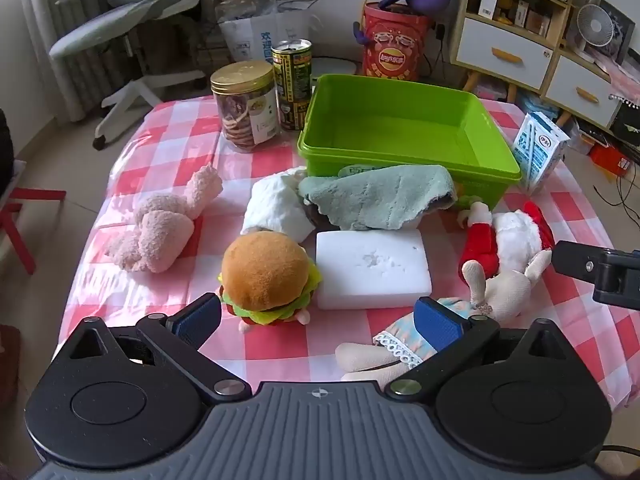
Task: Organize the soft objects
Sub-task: 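Move both tools toward the plush toys on the table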
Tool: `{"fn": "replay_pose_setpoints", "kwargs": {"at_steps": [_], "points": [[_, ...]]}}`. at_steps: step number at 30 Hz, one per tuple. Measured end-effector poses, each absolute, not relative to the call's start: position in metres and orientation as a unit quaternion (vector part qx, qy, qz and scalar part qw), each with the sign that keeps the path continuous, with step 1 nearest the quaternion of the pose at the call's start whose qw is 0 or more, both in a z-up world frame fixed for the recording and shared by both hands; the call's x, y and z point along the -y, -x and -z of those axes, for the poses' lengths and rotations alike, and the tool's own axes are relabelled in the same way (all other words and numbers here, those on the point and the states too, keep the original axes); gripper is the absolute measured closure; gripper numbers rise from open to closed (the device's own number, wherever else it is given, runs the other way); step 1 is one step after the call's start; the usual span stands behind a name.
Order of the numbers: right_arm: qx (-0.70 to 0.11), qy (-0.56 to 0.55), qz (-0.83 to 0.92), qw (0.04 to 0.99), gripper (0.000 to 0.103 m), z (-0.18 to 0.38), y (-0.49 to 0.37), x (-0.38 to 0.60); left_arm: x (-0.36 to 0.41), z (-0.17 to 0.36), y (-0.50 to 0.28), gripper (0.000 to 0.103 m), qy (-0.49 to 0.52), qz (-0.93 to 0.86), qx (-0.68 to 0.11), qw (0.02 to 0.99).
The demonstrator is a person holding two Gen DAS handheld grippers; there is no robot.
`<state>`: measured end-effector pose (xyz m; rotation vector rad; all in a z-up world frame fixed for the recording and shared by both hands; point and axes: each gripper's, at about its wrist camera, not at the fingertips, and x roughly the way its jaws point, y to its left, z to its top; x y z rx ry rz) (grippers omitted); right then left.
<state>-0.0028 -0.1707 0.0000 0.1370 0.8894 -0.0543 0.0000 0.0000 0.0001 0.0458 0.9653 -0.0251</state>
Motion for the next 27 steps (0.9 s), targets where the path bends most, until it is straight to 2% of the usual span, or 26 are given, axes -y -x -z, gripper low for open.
{"fn": "replay_pose_setpoints", "kwargs": {"at_steps": [27], "points": [[-0.426,-0.076,0.015,0.901,0.011,-0.0027,0.0034,0.1705,-0.0022,-0.0041,-0.0004,0.005,-0.016,0.009,-0.453,0.891]]}}
